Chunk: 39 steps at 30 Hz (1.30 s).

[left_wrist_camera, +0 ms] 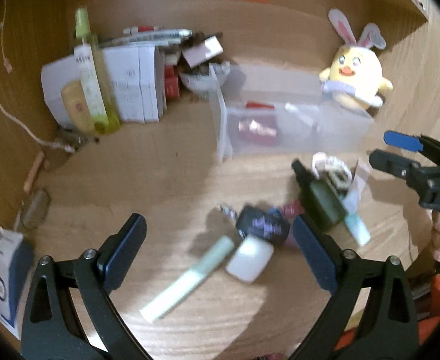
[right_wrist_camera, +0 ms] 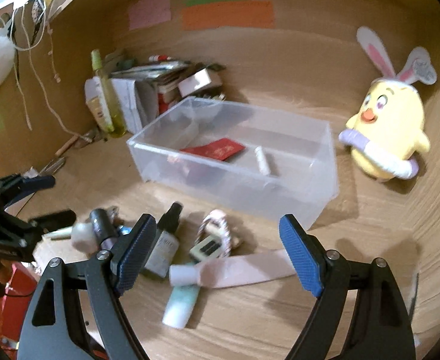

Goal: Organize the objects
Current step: 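Grasp the white cube with the left tool while the right grasps the black-capped tube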

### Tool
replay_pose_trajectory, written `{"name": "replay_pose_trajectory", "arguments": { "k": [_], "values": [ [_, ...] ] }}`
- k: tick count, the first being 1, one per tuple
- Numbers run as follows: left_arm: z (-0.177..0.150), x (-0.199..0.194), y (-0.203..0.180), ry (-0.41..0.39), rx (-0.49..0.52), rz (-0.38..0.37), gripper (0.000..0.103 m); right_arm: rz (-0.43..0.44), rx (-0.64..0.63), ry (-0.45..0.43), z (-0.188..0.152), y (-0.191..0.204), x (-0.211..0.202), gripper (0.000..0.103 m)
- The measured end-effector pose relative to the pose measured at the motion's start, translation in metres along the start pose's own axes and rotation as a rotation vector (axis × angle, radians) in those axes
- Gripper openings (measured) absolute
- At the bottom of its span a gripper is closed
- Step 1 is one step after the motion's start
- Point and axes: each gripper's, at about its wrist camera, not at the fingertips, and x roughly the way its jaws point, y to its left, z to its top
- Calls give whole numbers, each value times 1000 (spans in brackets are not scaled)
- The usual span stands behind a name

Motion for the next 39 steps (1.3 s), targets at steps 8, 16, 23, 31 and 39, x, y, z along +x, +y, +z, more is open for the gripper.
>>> {"name": "replay_pose_trajectory", "arguments": {
  "k": [8, 16, 23, 31, 39],
  "values": [
    [-24, 5, -8, 4, 14, -27, 93, 94, -51, 42, 0, 33, 13, 81],
    [-28, 12, -9, 12, 37, -43, 54, 154, -149, 78, 0, 67, 24, 67],
    [-30, 11, -2, 24, 5, -95, 34, 203, -174, 122, -6, 81, 36, 52],
    [-32, 3, 8, -4, -21, -74, 26, 228, -255, 167, -11, 104, 51, 44],
    [-31, 0, 24, -14, -74, -76, 26, 241, -302, 234, -20, 124, 77, 31]
  ]
}}
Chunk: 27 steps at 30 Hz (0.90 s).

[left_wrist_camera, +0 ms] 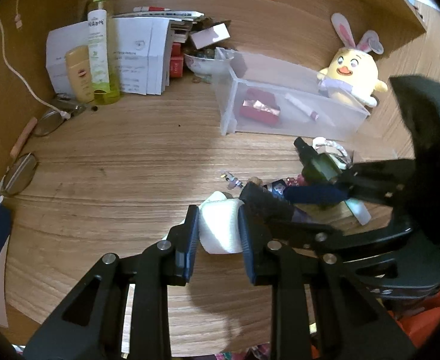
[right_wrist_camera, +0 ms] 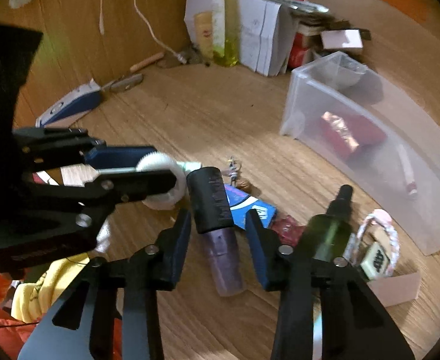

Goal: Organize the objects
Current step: 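Grasp the white cube with the left tool while the right grasps the black-capped tube, then carry the white cube with the left while the right carries the black-capped tube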

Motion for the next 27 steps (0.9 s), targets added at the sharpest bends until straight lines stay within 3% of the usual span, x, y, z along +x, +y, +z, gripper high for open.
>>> {"name": "replay_pose_trajectory", "arguments": {
  "k": [3, 10, 27],
  "values": [
    [2, -4, 1, -15, 1, 5, 26, -5, -5, -2, 1, 2, 3, 25],
    [11, -8, 2, -37, -4, 11, 26, -22, 24, -46, -1, -4, -8, 24],
    [65, -12, -15, -114, 21, 27, 26, -81, 189, -234, -2, -69, -75, 24]
  ]
}}
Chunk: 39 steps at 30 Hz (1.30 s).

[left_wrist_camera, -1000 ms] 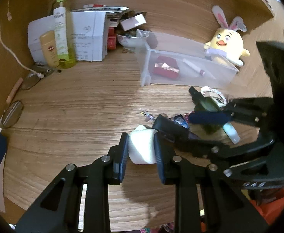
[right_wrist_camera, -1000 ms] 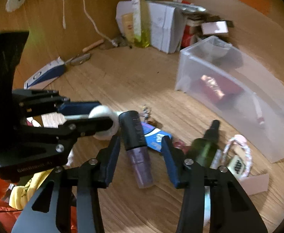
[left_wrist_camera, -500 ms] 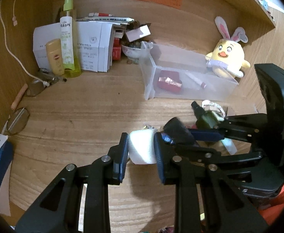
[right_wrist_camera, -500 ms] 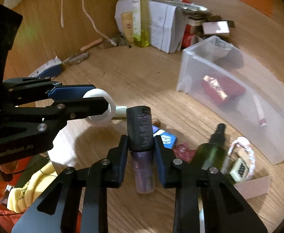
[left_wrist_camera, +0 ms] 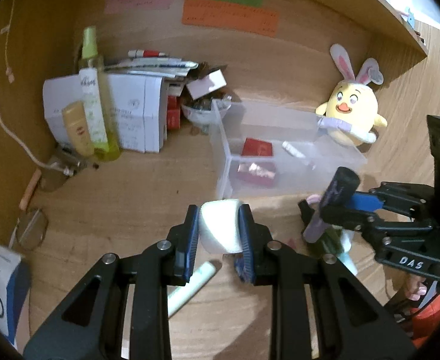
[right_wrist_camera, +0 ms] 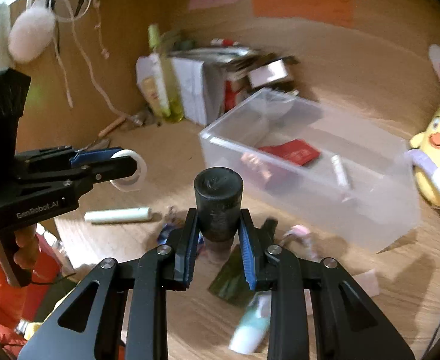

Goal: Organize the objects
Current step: 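Carry the white cube with the left while the right carries the black-capped tube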

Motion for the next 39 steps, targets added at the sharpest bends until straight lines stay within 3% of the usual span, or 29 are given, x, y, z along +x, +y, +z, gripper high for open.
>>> {"name": "replay_pose_trajectory", "arguments": {
  "k": [15, 23, 29, 39],
  "values": [
    [53, 13, -32, -82, 32, 7, 26, -114, 57, -140, 36, -59, -38, 24],
    [79, 23, -40, -121, 28, 16, 26, -172, 77, -159, 51, -89, -37, 24],
    [96, 37, -46, -129, 25, 15, 26, -225, 78, -139, 58, -102, -26, 24],
    [99, 79, -60, -47, 60, -8, 26, -260, 103, -40, 43, -127, 3, 24]
  ]
}}
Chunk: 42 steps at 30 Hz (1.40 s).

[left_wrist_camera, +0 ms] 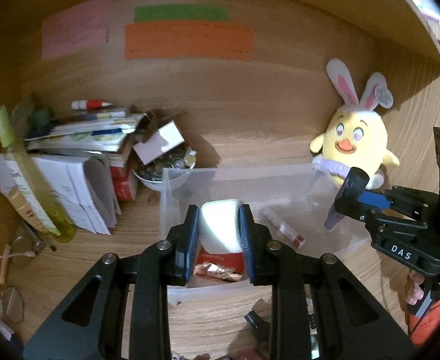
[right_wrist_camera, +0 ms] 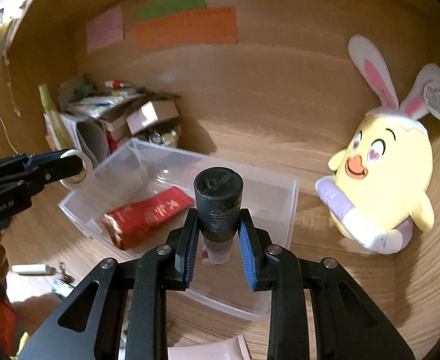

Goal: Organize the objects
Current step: 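Carry the white cube with the left while the right carries the black-capped tube, then drop the black-capped tube from the right while the left releases the white cube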

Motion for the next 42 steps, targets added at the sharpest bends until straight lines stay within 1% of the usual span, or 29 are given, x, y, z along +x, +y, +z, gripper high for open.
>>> {"name": "replay_pose_trajectory", "arguments": {
  "k": [11, 17, 22, 29, 35, 38, 41, 42],
  "values": [
    [-3, 41, -19, 86, 36, -17, 26, -52, -48, 67, -5, -3, 27, 24],
    [-3, 58, -27, 124, 48, -25, 26, -62, -69, 88, -6, 0, 38, 24],
    [-4, 69, -33, 147, 54, -31, 26, -53, -70, 103, -7, 0, 44, 24],
    [-8, 78, -38, 167, 71, -26, 26, -21, -60, 113, -8, 0, 48, 24],
    [-9, 80, -42, 177, 82, -24, 26, -12, -59, 113, -8, 2, 48, 24],
    [-9, 78, -42, 176, 74, -26, 29, -6, -59, 109, -8, 2, 46, 24],
    [-8, 72, -43, 159, 71, -24, 33, -8, -61, 91, -6, 3, 40, 28],
    [-7, 69, -43, 149, 71, -21, 35, -8, -60, 83, -5, 3, 37, 32]
  ]
}}
